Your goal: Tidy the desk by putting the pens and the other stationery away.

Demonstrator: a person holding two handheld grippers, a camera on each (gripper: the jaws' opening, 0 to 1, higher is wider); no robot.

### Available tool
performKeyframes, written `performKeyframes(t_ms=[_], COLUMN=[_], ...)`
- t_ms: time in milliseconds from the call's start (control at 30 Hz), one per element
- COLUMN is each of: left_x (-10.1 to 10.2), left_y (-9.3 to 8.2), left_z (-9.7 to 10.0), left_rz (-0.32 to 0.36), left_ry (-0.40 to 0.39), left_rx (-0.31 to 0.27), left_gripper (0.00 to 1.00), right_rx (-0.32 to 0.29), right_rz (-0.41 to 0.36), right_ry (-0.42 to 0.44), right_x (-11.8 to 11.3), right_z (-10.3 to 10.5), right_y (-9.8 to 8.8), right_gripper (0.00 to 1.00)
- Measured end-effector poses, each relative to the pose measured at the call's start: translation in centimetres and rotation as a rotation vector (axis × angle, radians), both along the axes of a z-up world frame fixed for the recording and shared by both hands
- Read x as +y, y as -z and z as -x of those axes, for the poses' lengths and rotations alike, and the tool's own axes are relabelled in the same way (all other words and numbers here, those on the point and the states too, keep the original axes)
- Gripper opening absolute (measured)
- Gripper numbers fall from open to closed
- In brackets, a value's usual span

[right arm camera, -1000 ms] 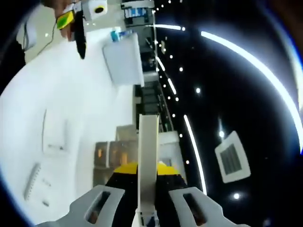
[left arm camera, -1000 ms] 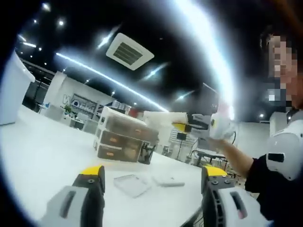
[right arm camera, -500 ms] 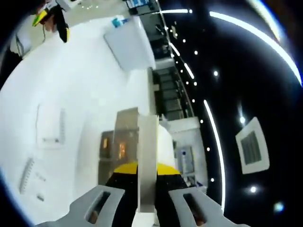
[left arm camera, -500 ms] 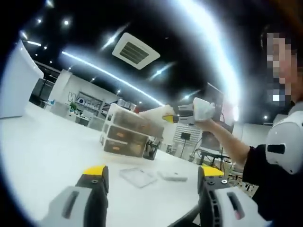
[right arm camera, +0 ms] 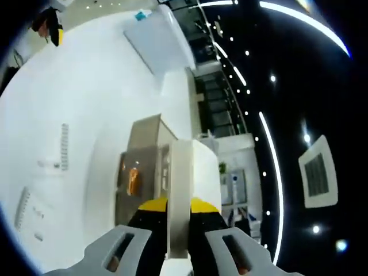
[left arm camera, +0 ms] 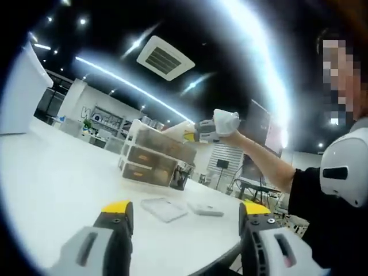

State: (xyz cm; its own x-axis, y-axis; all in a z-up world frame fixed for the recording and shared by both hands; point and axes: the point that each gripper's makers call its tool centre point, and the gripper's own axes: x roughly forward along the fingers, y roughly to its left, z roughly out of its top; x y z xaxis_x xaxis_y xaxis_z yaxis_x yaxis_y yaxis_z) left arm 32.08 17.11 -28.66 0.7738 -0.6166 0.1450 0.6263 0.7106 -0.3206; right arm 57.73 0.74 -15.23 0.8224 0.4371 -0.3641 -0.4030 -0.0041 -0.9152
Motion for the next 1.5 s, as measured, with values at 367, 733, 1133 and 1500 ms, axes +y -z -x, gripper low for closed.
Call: performKeyframes(t_ms=[367,733,1133,1500], left_x=[0.8,1.0,0.0,-0.3], left_y=[0.3,0.3,1.2,1.5], left_z=[-0.2,-0.3,-0.1,0.2], left_rz=[-0.001,0.004,-0.007,-0.006], left_ry=[-0.023,-0.037,-0.022,-0.015], left_rx=[0.013,0.021,0.041,0.050], left_gripper=[0.73,0.73,0.73,0.73], right_rx=[0.042,0.085,0.133,0.142], right_rz=[0.051,0.066,0.066,-0.007], right_ry=[0.023,0.032,0.038,0.034], right_x=[0.3,0.3,0.2,-0.1], right_z=[-3.4,-5.0,-5.8,-4.6], right_y=[1.2,2.6,3.2,1.2], right_gripper=[0.09,0.09,0.10,0.25])
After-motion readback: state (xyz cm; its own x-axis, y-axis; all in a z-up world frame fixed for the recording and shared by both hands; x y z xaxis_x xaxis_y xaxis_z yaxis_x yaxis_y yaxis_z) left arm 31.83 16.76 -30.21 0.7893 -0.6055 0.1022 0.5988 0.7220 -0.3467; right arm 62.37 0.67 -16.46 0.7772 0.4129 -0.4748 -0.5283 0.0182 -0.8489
